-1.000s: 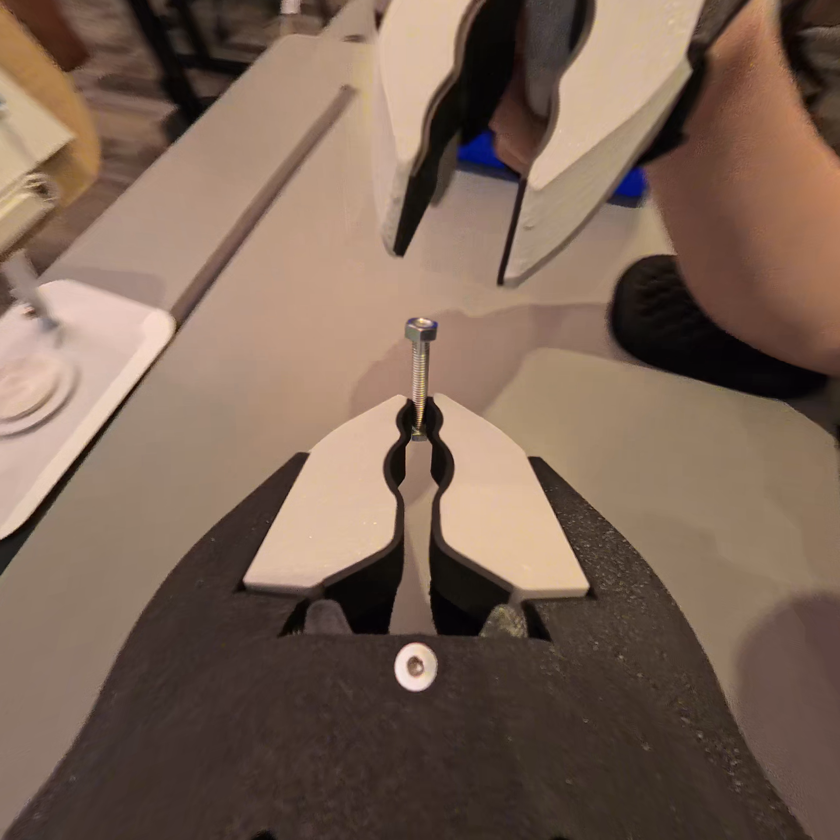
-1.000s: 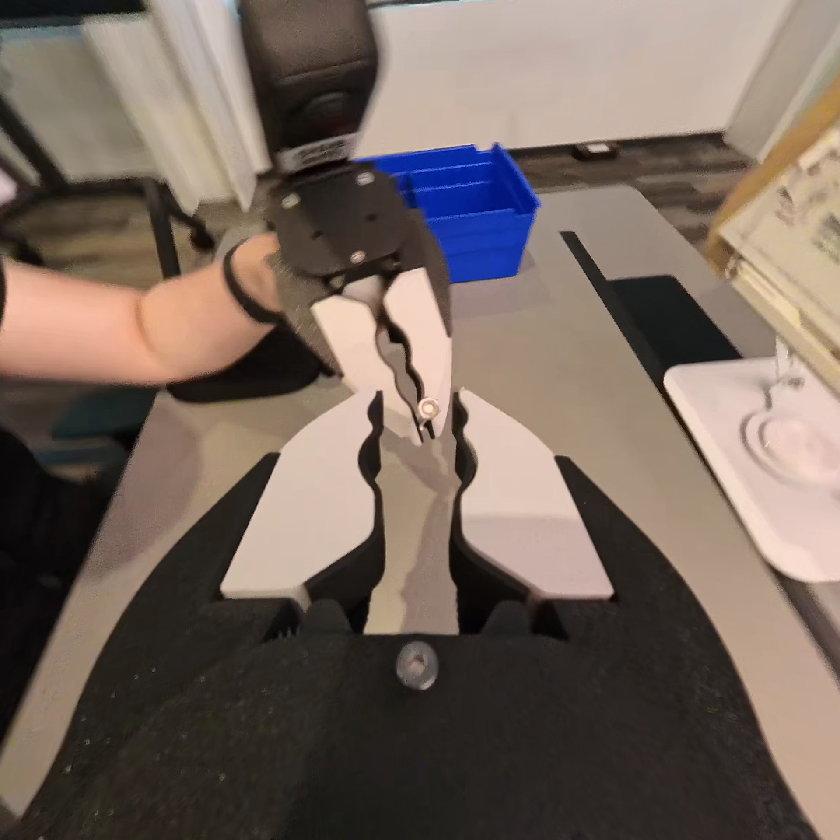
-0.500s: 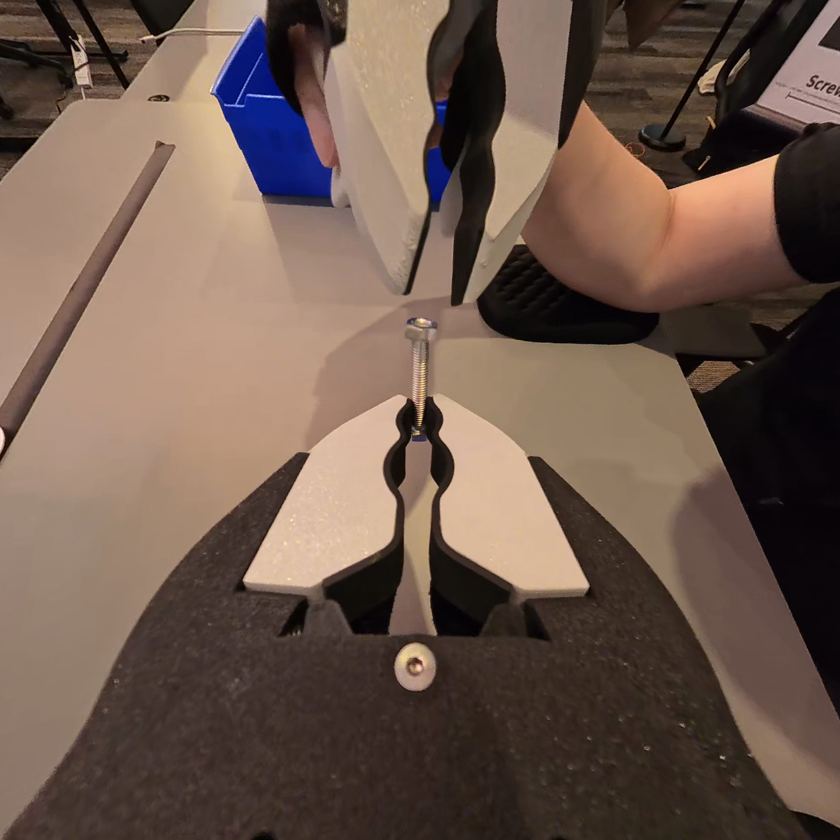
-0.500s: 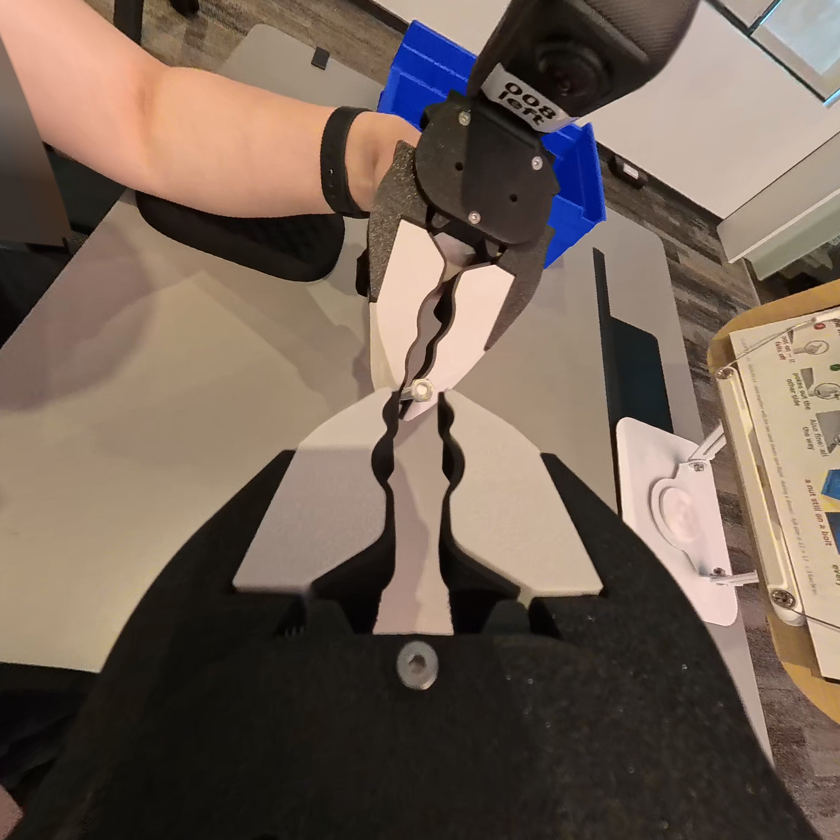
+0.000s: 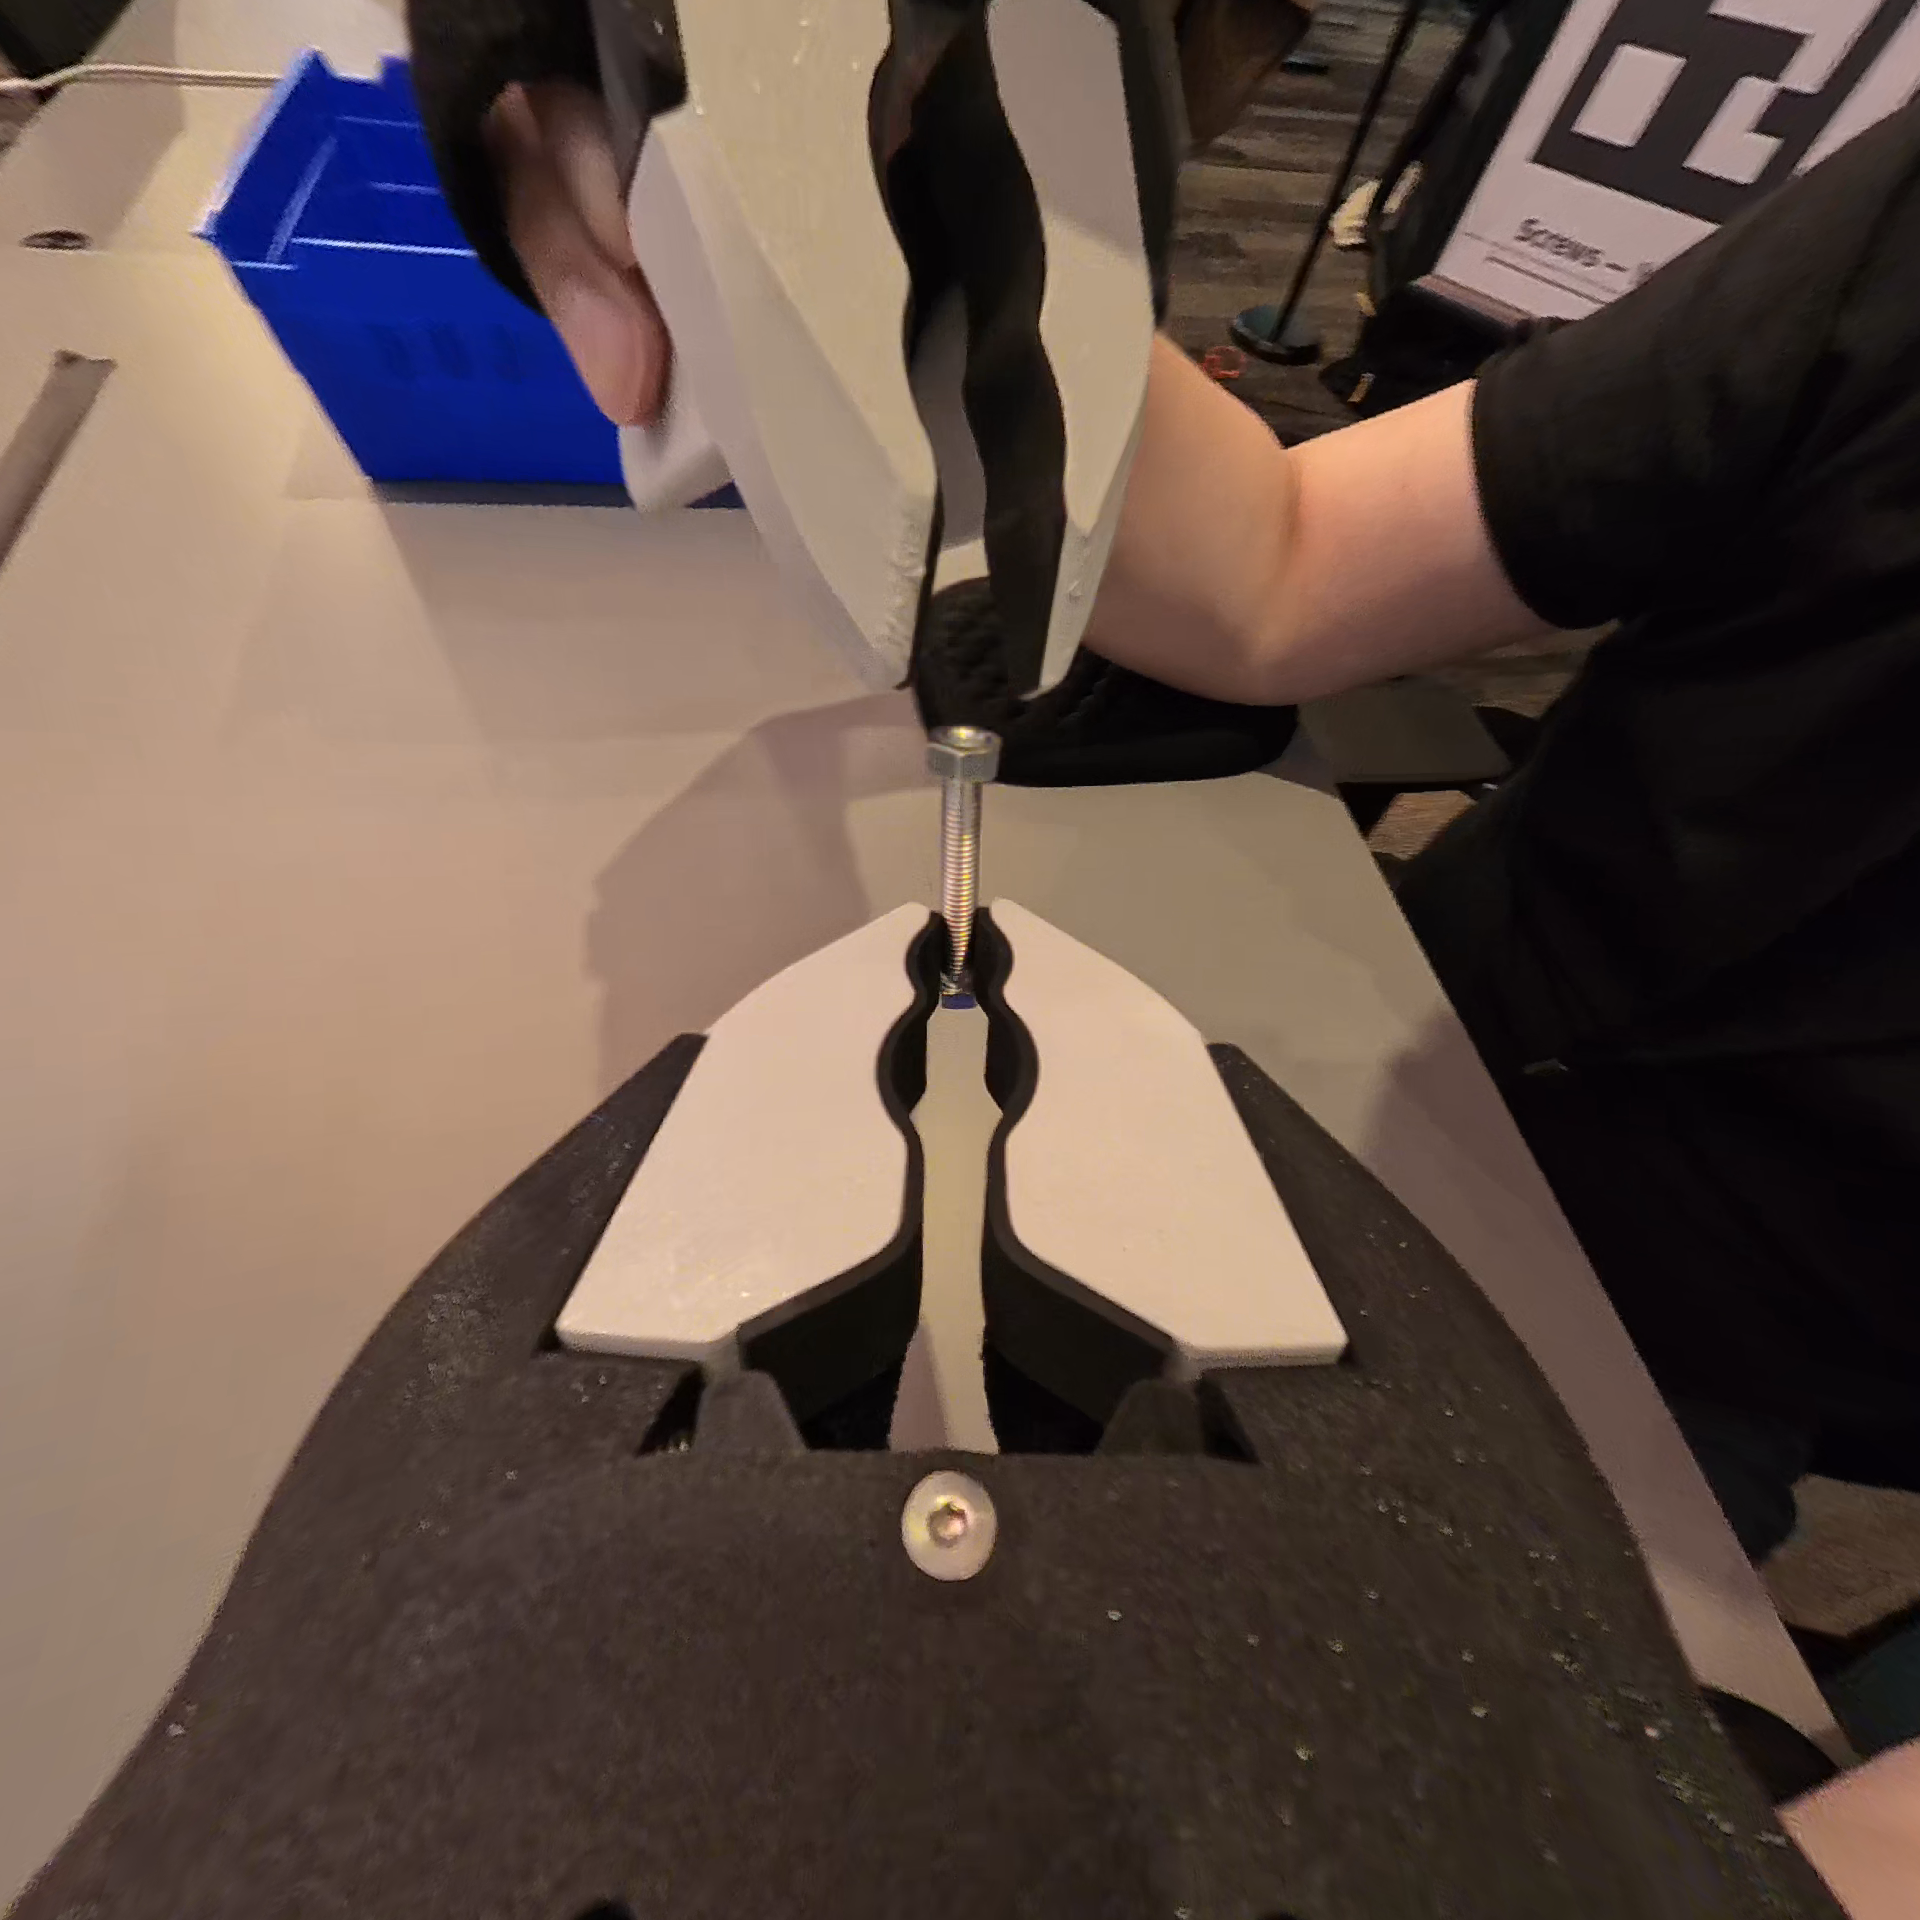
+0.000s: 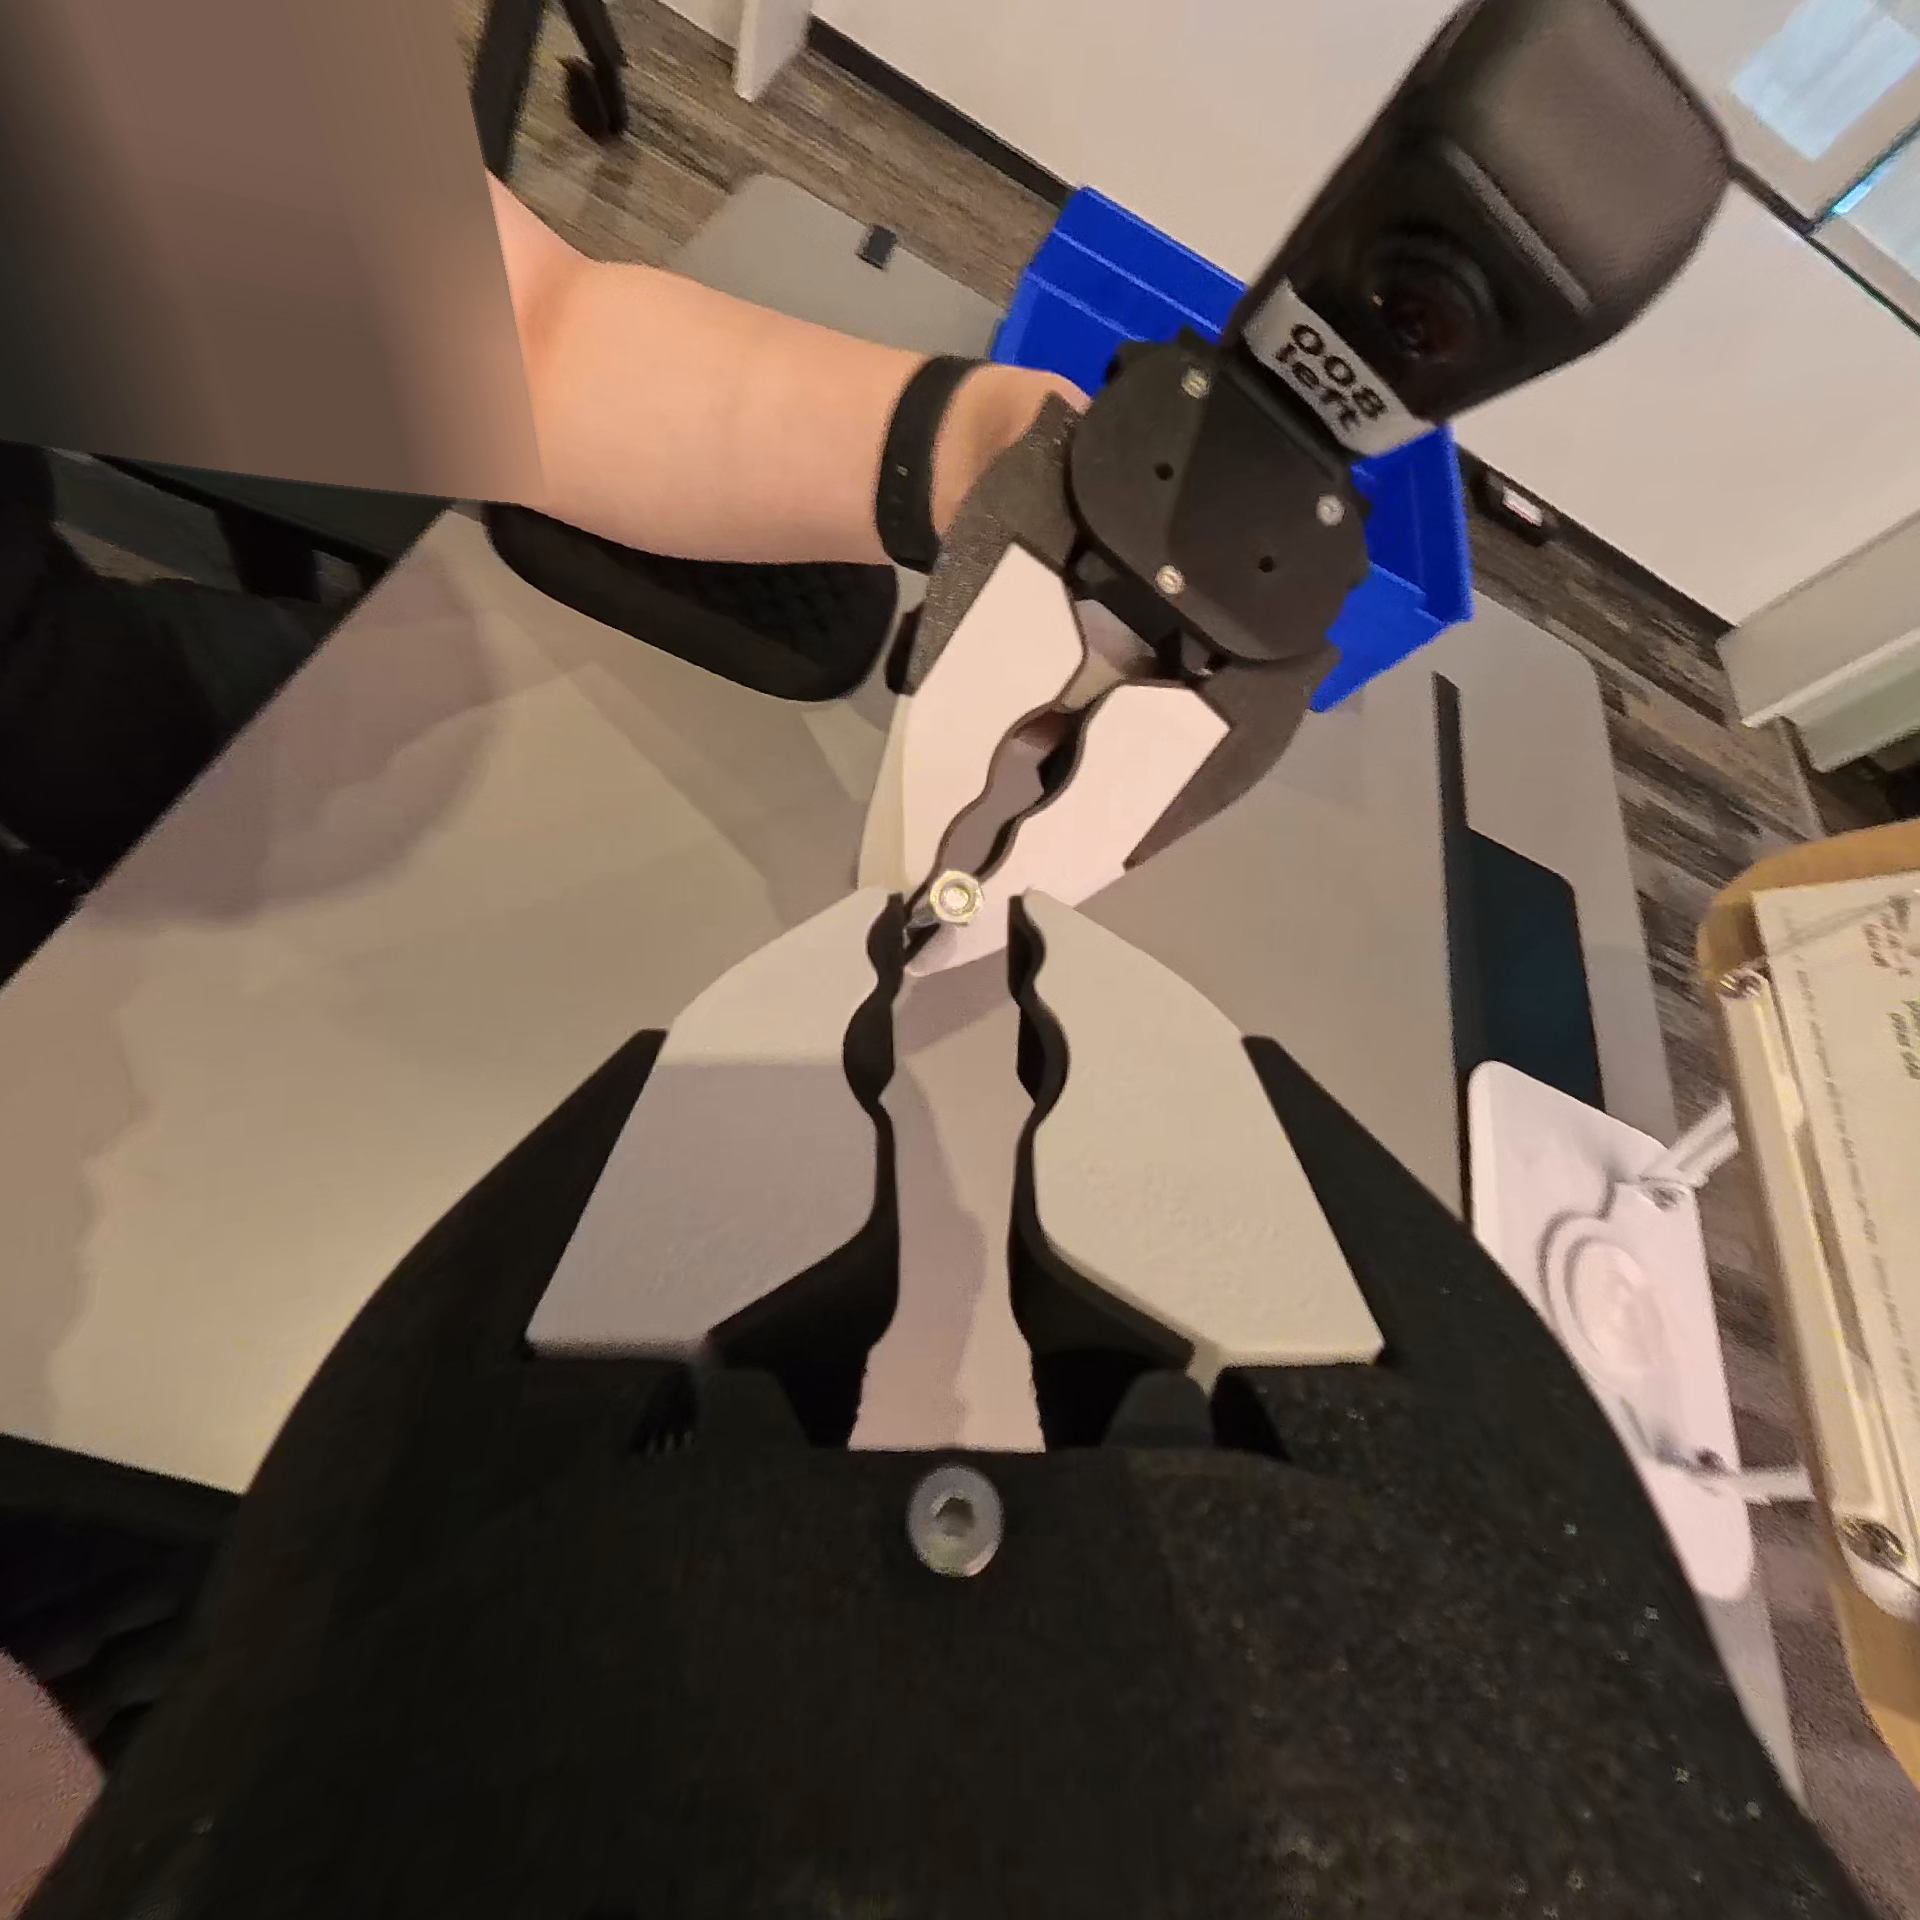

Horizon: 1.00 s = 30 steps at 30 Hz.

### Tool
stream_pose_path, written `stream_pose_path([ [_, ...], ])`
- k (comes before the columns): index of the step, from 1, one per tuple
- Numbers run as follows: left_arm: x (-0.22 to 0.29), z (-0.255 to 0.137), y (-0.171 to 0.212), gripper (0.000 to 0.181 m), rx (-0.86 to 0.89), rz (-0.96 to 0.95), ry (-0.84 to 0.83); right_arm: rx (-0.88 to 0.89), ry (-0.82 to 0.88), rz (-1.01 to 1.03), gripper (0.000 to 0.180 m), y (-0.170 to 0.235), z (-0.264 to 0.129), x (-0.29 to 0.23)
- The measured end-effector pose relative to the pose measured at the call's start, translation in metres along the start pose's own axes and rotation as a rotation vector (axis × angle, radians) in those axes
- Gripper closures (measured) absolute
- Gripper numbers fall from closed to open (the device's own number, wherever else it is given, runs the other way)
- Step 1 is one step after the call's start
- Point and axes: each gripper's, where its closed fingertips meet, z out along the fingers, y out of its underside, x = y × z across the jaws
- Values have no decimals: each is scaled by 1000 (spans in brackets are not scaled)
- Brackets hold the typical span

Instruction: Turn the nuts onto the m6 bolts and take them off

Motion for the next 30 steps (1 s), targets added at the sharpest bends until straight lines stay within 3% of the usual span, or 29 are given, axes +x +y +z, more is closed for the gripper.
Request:
stream_pose_path([
  [7,22,3,-3,176,10,29,118,-7,-61,-41,159,-11,4,-17],
  [20,25,4,-7,176,23,35,128,-14,-71,-46,169,-12,7,-18],
  [30,10,-4,-10,176,19,28,9,25,-45,54,170,-10,6,-3],
])
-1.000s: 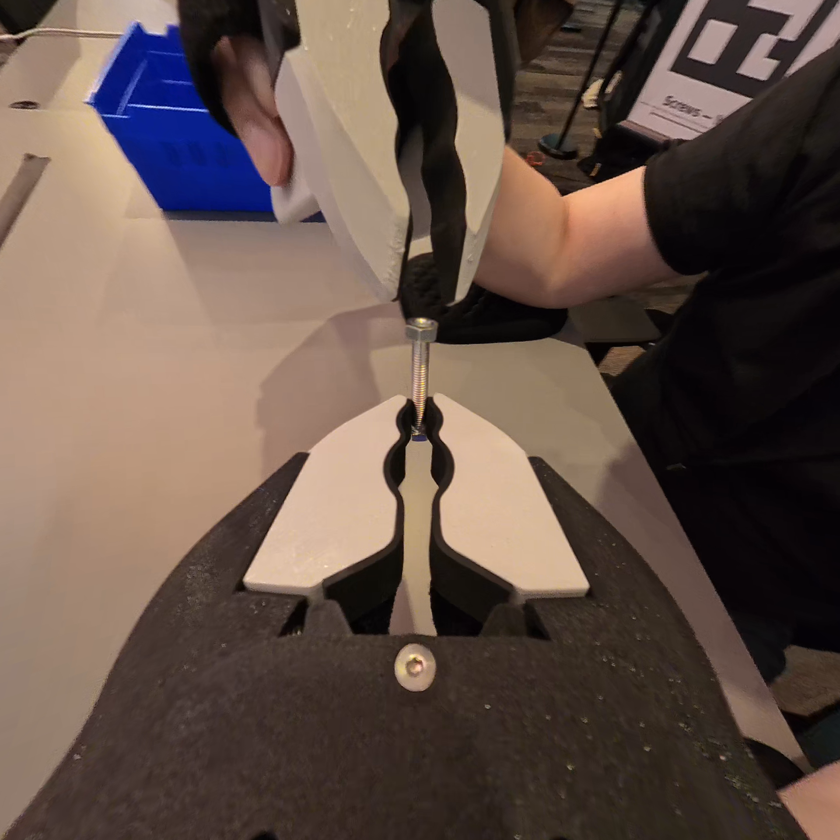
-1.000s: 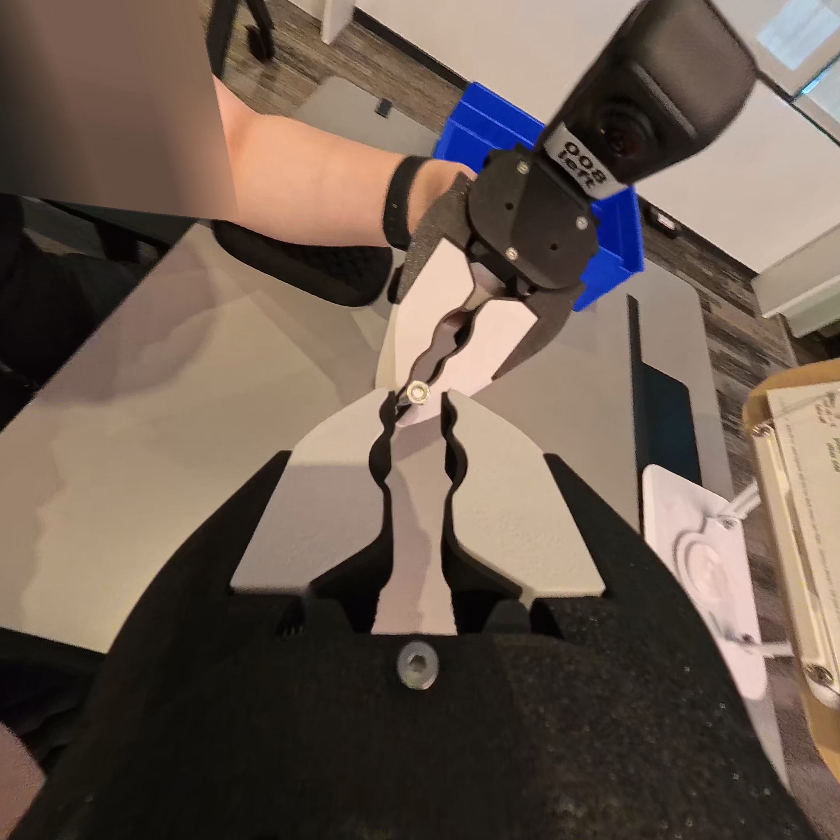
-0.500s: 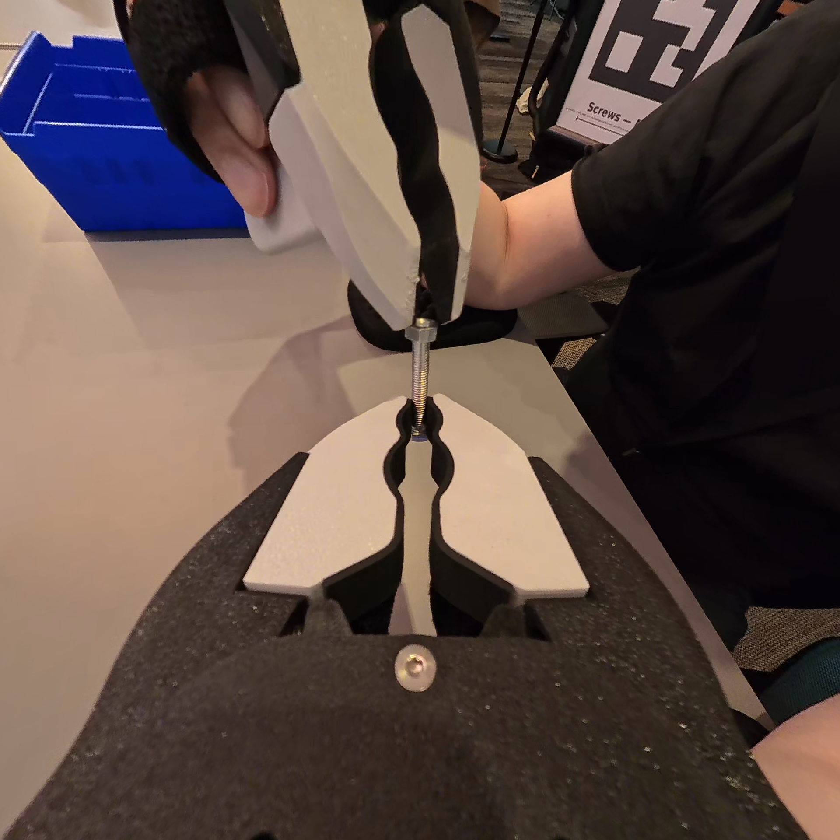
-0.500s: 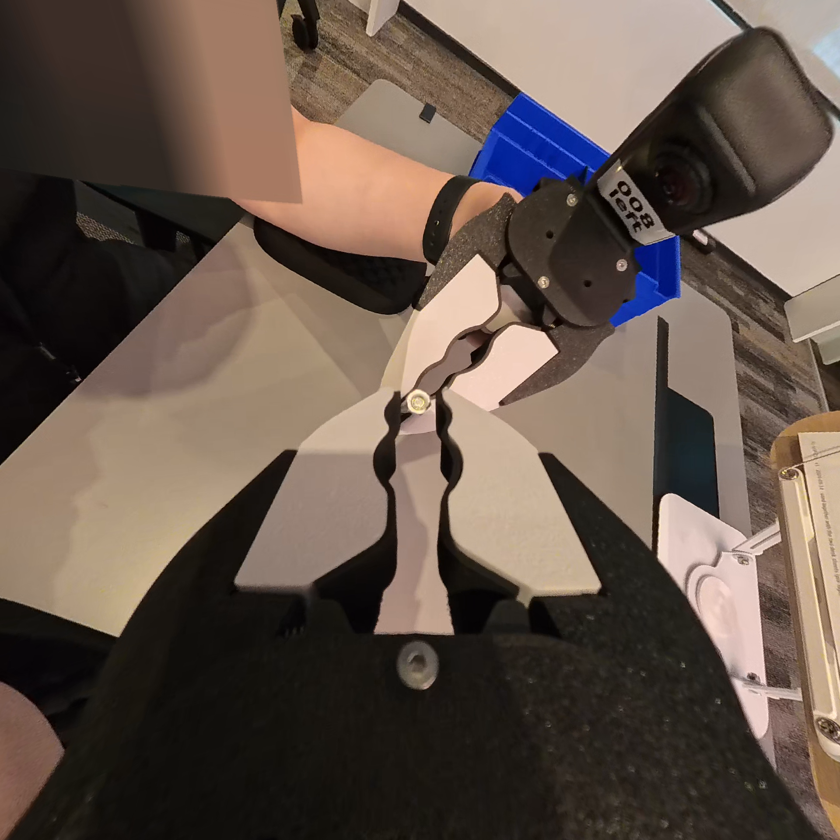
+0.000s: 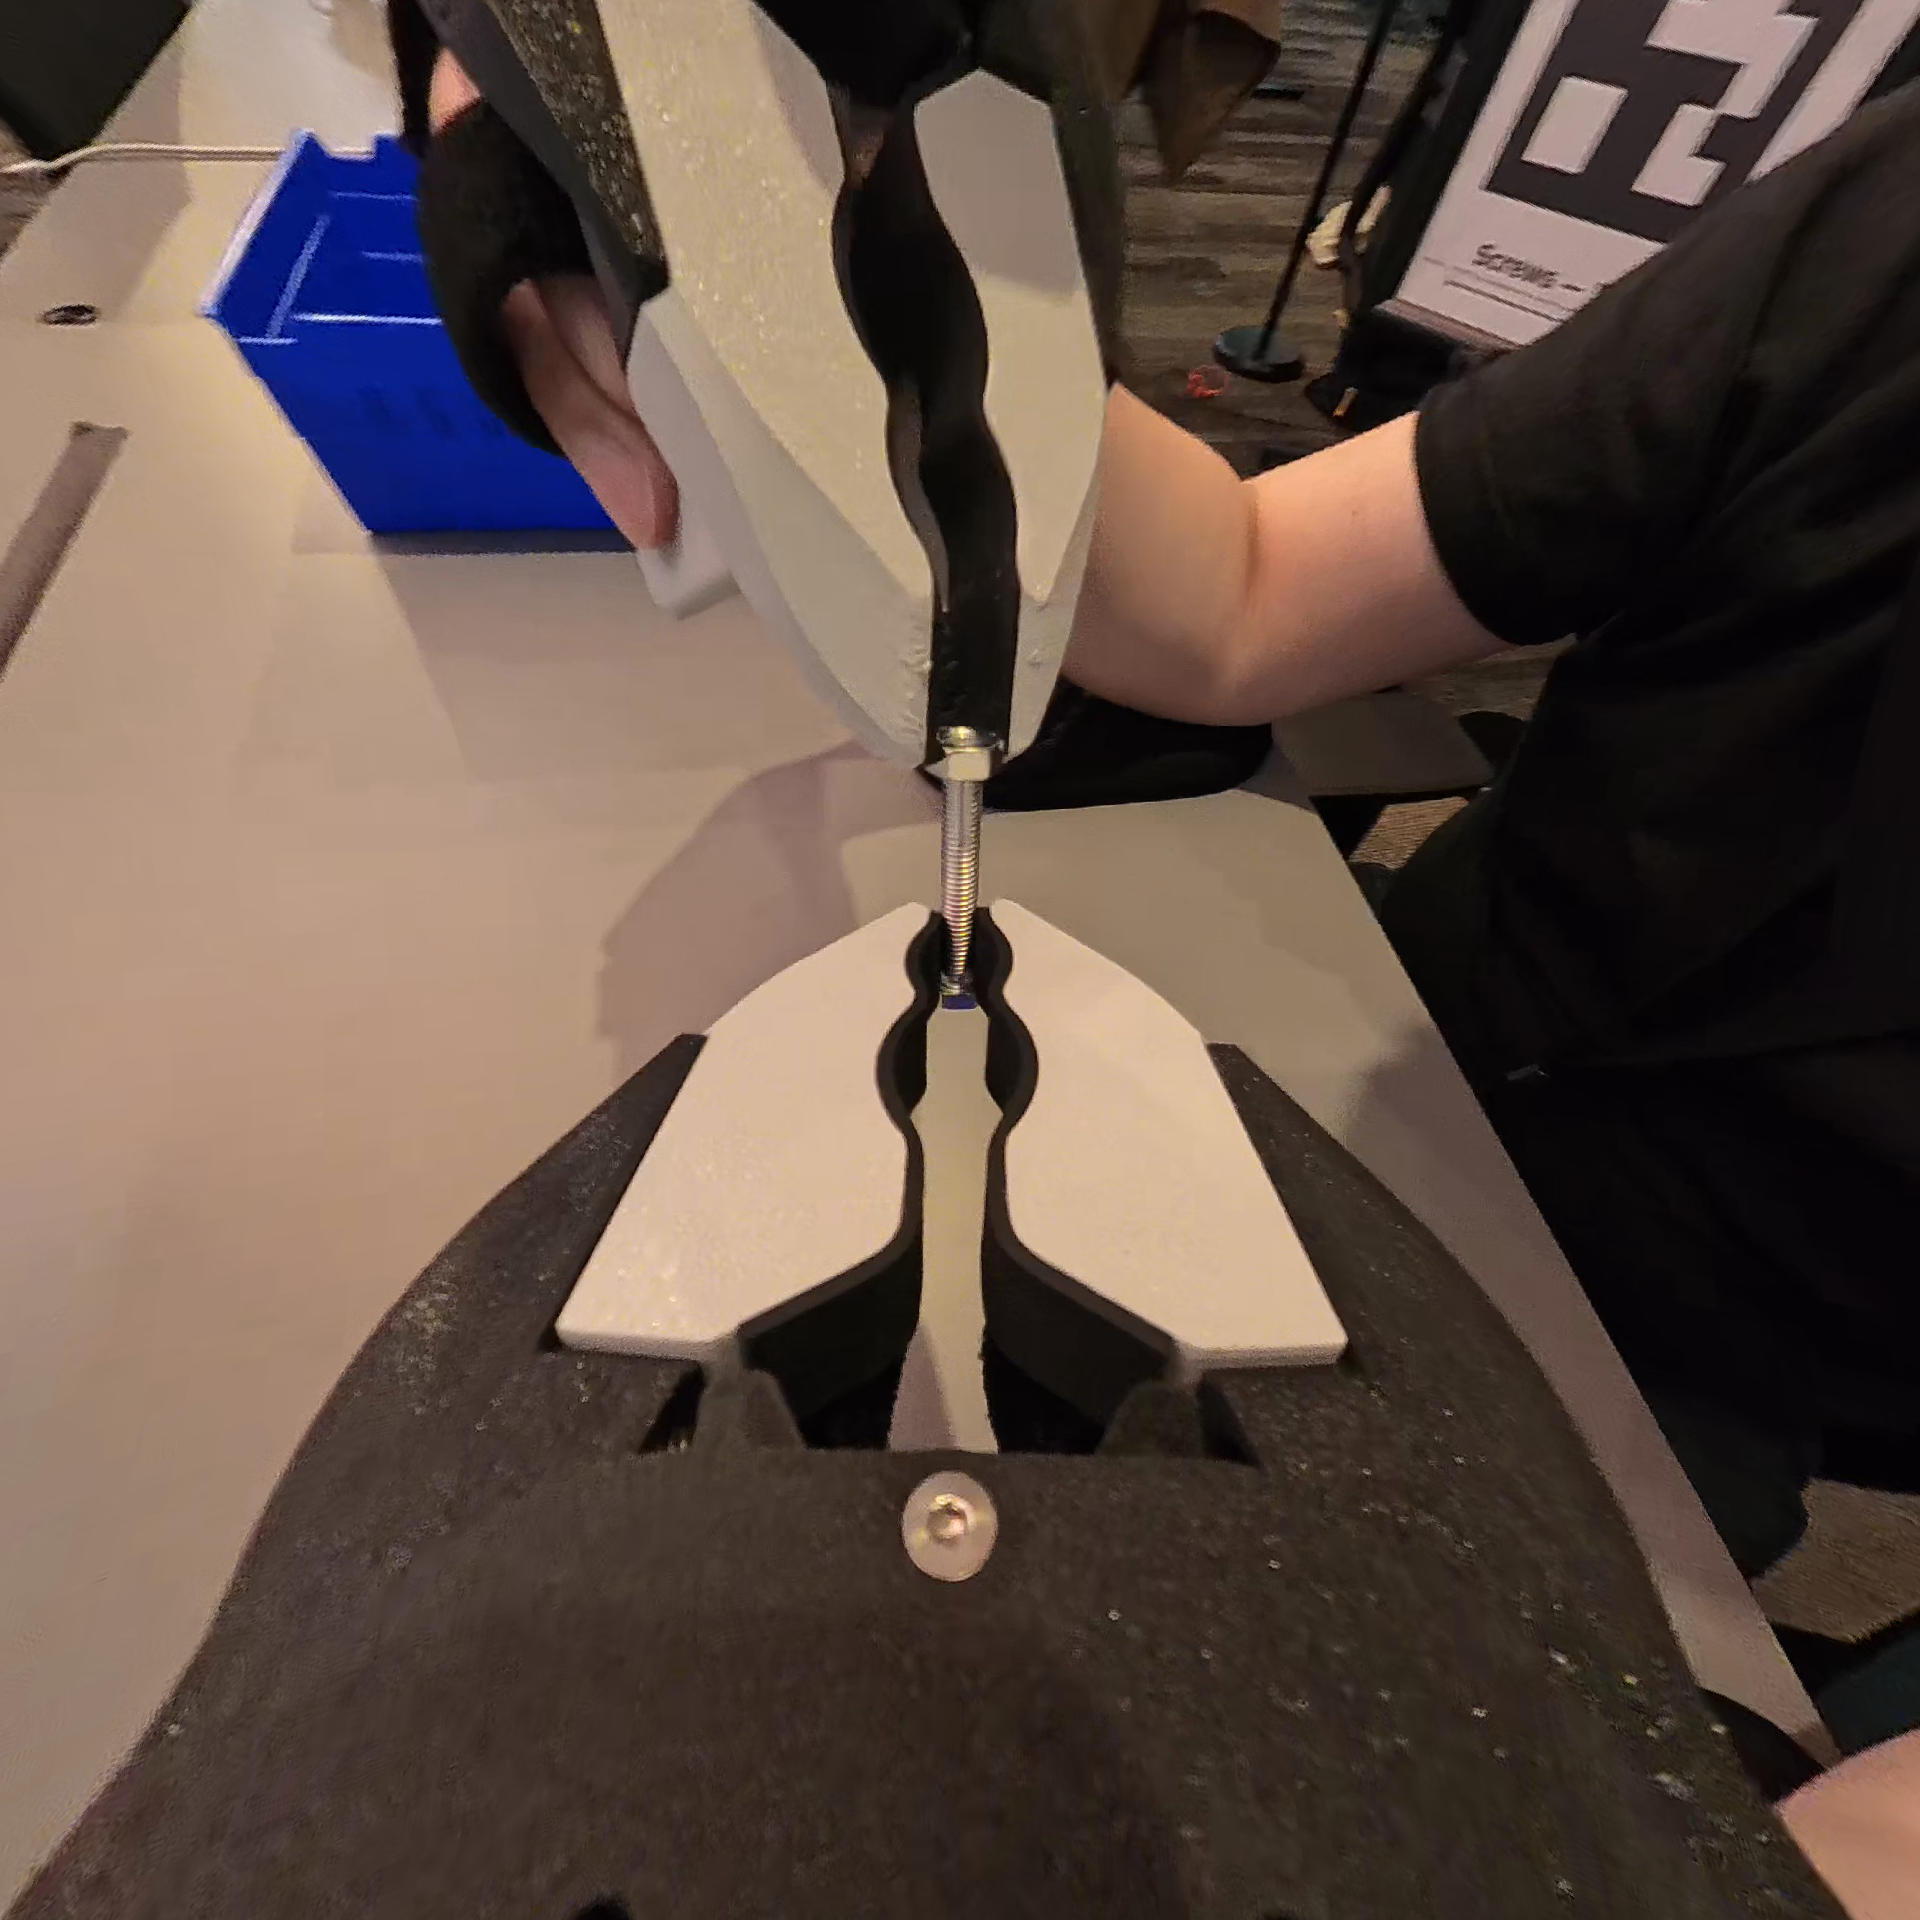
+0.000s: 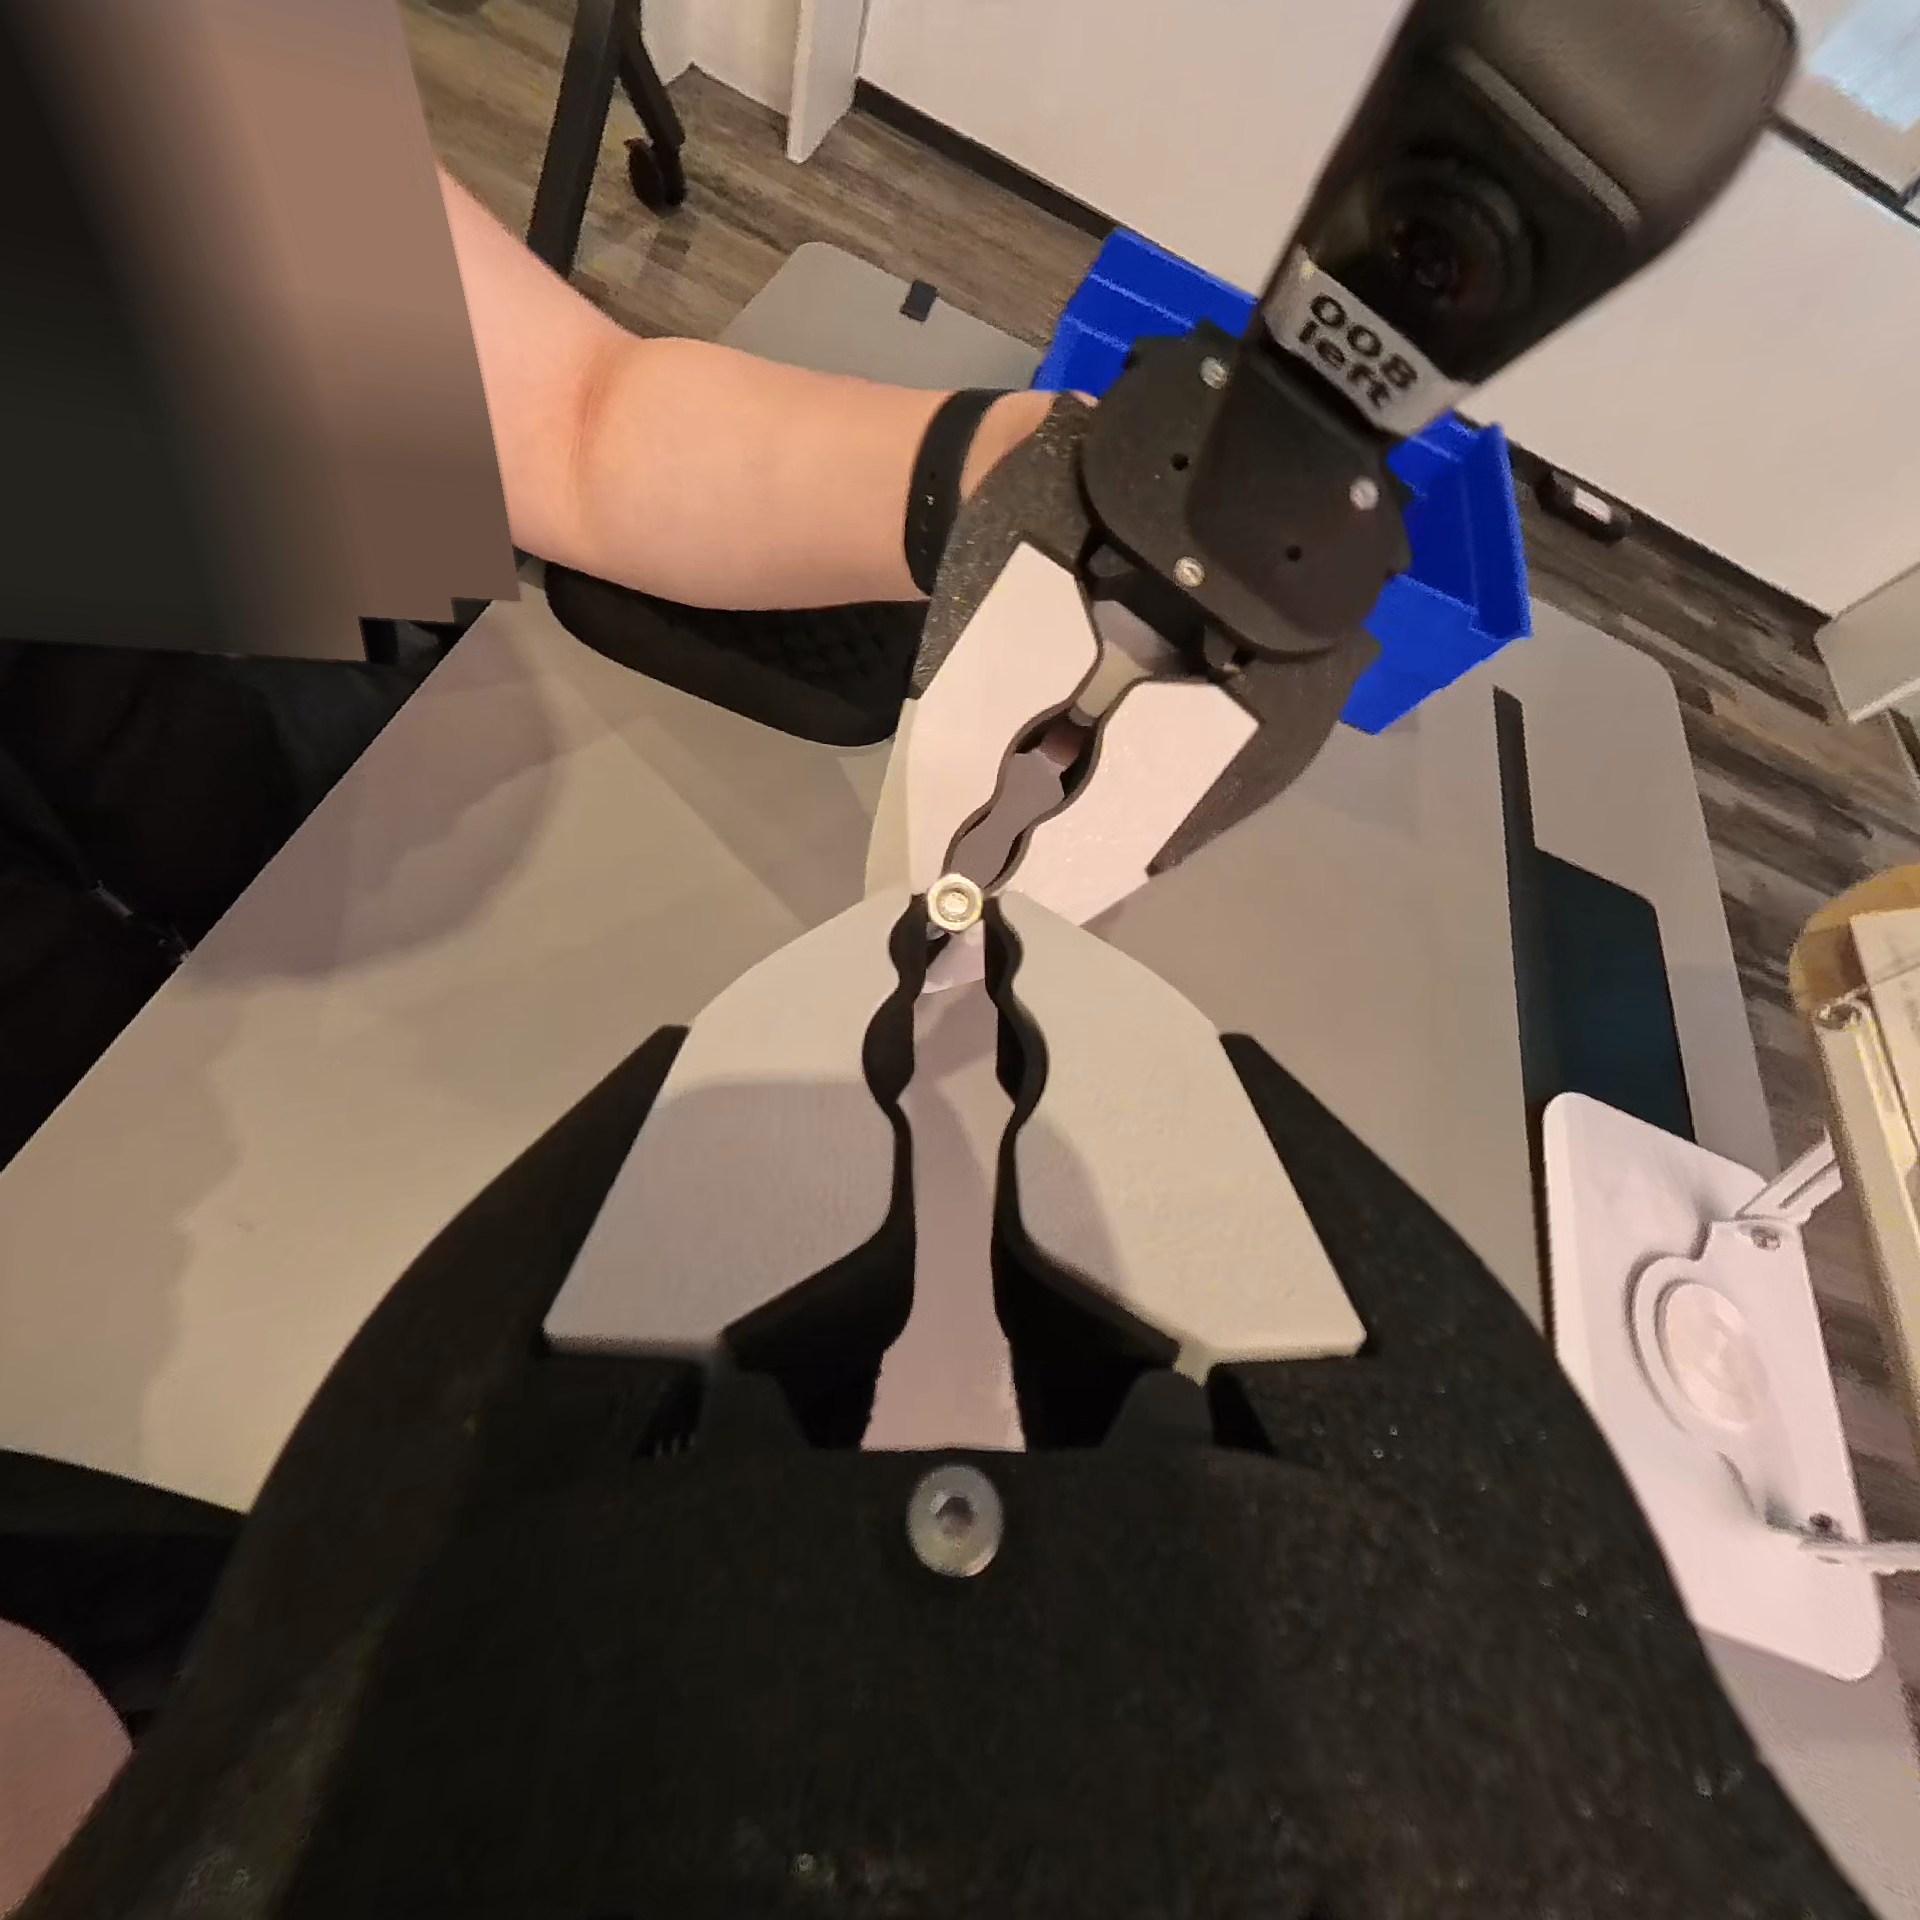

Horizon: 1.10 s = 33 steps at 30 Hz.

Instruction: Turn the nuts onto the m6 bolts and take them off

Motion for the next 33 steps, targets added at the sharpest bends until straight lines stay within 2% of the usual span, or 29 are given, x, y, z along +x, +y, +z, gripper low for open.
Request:
stream_pose_path([
  [9,-46,-14,6,176,-82,-131,-330,0,109,288,170,19,0,42],
  [21,-80,-29,16,176,-152,-237,-631,15,219,553,170,33,5,74],
  [25,-85,-33,20,176,-187,-228,-695,18,238,590,170,35,8,79],
  [31,-83,-32,17,176,-155,-239,-660,36,242,556,169,31,7,79],
  [33,-82,-32,16,176,-146,-243,-645,57,256,542,160,28,5,81],
])
